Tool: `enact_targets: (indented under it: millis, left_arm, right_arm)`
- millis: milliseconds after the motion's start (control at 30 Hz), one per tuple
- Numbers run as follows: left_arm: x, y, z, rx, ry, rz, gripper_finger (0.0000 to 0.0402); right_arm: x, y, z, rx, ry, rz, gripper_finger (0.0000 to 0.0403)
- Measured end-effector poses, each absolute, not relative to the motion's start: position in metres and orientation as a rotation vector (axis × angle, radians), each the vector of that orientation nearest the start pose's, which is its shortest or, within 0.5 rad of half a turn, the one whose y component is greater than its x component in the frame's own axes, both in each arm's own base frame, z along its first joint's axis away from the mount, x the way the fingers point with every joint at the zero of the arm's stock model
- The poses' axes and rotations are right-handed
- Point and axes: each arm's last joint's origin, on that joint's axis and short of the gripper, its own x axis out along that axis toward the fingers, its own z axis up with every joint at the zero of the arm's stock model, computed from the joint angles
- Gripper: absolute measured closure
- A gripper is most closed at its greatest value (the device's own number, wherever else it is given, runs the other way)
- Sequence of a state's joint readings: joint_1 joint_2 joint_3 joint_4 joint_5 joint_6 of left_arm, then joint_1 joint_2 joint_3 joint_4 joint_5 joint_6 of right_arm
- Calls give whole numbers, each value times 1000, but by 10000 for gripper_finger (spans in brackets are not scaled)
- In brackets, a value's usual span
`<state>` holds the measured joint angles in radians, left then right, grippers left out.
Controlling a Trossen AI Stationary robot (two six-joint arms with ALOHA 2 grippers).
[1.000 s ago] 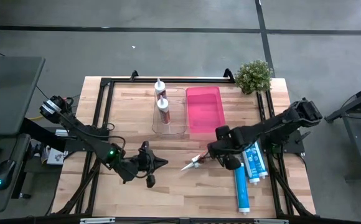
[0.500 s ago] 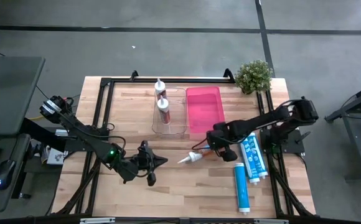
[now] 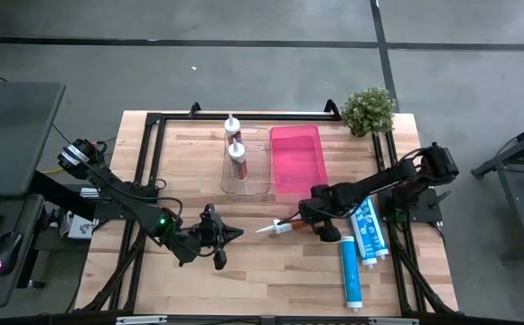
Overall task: Pick & place silicon tubes, Sealant and Lysol wipes
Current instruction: Put the orange sealant into the transparent bin
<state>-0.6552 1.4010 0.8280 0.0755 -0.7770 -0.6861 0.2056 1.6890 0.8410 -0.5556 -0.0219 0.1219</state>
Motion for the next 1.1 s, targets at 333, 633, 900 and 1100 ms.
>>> enact_targets:
  millis: [333,633,900,1100]
  left_arm:
    - [244,-162,239,-353,320,228,402]
    - [244,-162,239,-356,326,216,402]
    - [244,-162,239,-358,330,209,402]
    - [244,-163,239,-363,342,188,401]
  right_arm:
    - [269,59,125,0,1394,94,76]
    - [272,63,126,-5,1360,151,149]
    - [274,72,126,94,1333,149,203]
    - [276,79,129,197,1312,144,203]
